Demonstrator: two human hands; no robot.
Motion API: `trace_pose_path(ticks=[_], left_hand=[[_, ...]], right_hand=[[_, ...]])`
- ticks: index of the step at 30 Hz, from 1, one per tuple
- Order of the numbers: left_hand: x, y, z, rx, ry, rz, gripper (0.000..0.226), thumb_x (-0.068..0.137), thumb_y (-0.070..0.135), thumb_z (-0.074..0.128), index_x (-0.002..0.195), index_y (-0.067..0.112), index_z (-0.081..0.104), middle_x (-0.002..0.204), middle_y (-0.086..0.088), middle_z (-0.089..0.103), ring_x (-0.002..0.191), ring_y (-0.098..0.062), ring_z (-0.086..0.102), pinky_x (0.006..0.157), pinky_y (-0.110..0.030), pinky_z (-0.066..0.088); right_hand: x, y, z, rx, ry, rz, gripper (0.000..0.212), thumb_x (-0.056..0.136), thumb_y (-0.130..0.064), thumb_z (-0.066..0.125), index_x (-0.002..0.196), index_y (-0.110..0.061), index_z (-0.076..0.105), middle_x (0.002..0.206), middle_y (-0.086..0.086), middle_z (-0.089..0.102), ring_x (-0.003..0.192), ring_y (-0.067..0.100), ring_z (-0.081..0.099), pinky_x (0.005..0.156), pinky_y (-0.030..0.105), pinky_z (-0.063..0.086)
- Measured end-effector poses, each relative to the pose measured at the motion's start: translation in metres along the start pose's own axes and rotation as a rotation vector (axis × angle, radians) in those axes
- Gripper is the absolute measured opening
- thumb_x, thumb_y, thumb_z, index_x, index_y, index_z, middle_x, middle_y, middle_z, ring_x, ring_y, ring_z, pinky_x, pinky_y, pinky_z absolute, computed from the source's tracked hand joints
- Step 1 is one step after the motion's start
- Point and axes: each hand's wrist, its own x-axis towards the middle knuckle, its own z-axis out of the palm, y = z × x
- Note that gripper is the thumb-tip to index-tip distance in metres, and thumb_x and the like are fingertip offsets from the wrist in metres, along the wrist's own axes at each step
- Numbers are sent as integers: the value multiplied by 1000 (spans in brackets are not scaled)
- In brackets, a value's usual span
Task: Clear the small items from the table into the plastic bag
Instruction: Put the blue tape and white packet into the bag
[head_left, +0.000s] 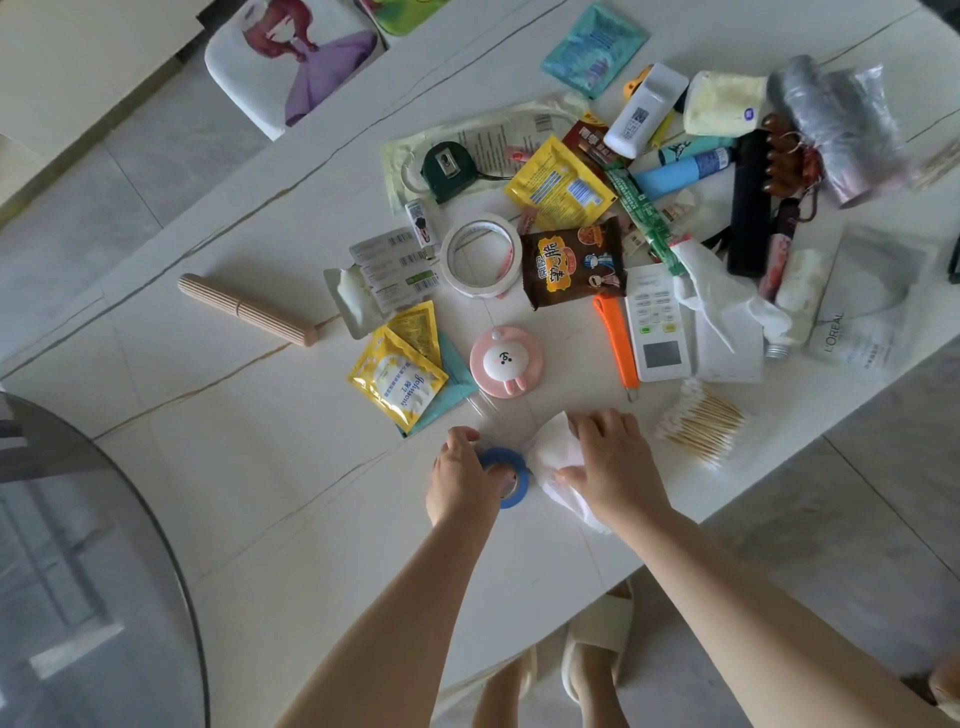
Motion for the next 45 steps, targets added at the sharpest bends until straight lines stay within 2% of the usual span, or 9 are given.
trace_pose_path(ticks=[4,10,15,19,23,31,36,39,45], left_hand=[[1,1,-2,-2,8,-11,42,75,16,73,106,17,45,105,0,51,87,-19,51,72,-33,51],[-5,-2,-3,-133,-7,36,36,77,14,71,97,16,41,83,3,49,75,-21,51,69,-34,50],[-8,-4,-6,-263,-111,40,48,84,8,63,126,25,45,105,-2,54,91,-23,53,74,-29,50],[-21,1,-16,-295,-180,37,30,86,4,56,111,19,55,102,-3,56,92,-22,53,81,-35,53],[-49,17,-36,-417,-262,-50,27,82,1,61,99,20,53,97,-6,57,93,-27,58,87,-39,54],[-139,78,-101,-758,-484,-44,25,80,-3,63,98,12,56,89,-8,62,82,-21,62,85,-39,54],[-209,125,-138,-883,-553,3,11,89,19,62,95,11,55,93,-12,64,84,-25,63,94,-45,49],[-247,151,-155,-889,-614,104,23,91,20,59,109,5,56,98,-17,66,88,-28,64,95,-48,48],[-315,197,-173,-860,-769,254,16,94,15,54,103,4,60,90,-14,68,83,-27,65,87,-42,51]], right_hand=[[-9,-3,3,51,13,44,52,44,-22,92,81,-5,60,82,15,57,66,30,60,50,32,52],[-14,-4,-2,164,-31,130,40,86,-29,63,118,-9,50,114,6,58,103,21,58,81,23,47],[-17,0,-11,296,-144,278,35,86,-28,62,114,-10,49,108,6,62,100,23,59,75,23,40],[-28,0,-28,397,-172,401,42,85,-30,64,119,-12,47,110,3,60,106,23,58,81,24,41],[-45,-2,-62,814,-202,586,47,74,-31,73,114,-17,52,106,0,62,100,23,60,83,33,51],[-105,-26,-165,1386,-79,507,47,62,-19,74,106,-13,62,98,15,69,88,29,67,70,38,54],[-152,-46,-238,1539,110,482,31,79,2,66,108,-6,61,92,15,69,83,30,66,71,38,52],[-181,-52,-278,1596,229,485,29,79,4,63,106,-6,62,84,10,71,77,26,68,70,36,52],[-244,-55,-340,1724,430,359,16,81,1,63,89,-12,70,80,10,71,72,21,68,69,35,51]])
